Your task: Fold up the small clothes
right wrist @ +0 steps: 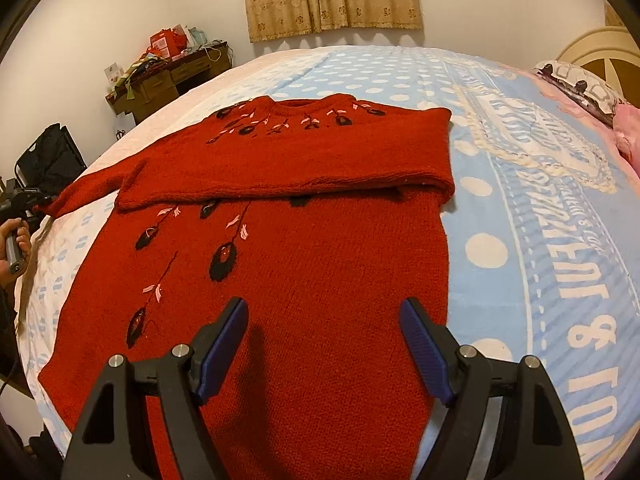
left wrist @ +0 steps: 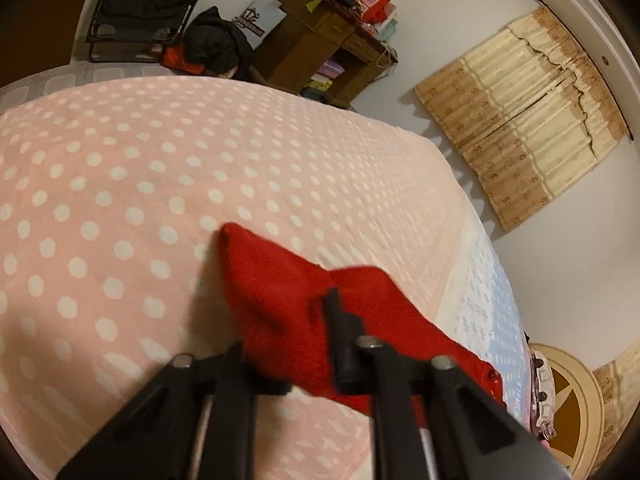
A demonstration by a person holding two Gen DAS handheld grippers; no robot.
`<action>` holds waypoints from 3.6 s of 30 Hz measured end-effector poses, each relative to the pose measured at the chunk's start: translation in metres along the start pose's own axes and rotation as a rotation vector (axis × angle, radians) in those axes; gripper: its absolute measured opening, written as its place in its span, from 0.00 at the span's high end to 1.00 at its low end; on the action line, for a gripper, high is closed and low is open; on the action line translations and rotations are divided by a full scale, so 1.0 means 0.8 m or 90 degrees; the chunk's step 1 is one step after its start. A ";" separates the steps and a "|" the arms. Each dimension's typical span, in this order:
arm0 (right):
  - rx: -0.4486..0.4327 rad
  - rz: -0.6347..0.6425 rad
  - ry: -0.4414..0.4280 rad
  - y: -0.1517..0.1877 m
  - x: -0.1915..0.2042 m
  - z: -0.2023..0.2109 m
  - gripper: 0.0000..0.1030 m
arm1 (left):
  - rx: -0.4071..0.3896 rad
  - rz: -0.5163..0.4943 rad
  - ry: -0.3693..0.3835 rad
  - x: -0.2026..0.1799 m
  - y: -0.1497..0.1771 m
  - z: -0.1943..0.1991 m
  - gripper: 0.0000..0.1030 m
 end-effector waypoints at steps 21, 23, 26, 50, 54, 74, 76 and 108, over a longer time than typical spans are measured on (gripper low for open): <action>-0.151 -0.038 -0.074 -0.020 -0.019 0.088 0.24 | 0.031 -0.146 0.165 -0.179 0.057 0.016 0.90; -0.180 -0.034 -0.070 -0.020 -0.024 0.103 0.23 | 0.047 -0.158 0.199 -0.207 0.071 0.018 0.91; -0.212 -0.040 -0.054 -0.018 -0.033 0.112 0.23 | 0.066 -0.171 0.242 -0.250 0.092 0.022 0.91; -0.160 -0.071 -0.091 -0.002 -0.038 0.076 0.23 | 0.215 -0.351 0.381 -0.473 0.323 -0.009 0.97; -0.149 -0.086 -0.099 -0.001 -0.043 0.071 0.23 | 0.225 -0.411 0.357 -0.485 0.369 -0.023 0.97; -0.122 -0.097 -0.111 0.001 -0.047 0.054 0.22 | 0.190 -0.607 0.246 -0.443 0.401 -0.013 0.25; -0.123 -0.097 -0.110 0.001 -0.047 0.054 0.22 | 0.170 -0.635 0.232 -0.429 0.386 -0.003 0.22; -0.013 -0.125 -0.034 -0.082 -0.075 0.015 0.34 | 0.118 -0.477 -0.001 -0.208 0.250 -0.073 0.06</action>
Point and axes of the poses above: each gripper's, at about its wrist camera, not at the fingertips, and z roughly against the way its jaws point, x to its left, y to its underside, the point moved 4 cm from there along -z, roughly the way its jaws point, and after that the axes turned 5 degrees about y, right-handed, at the moved point
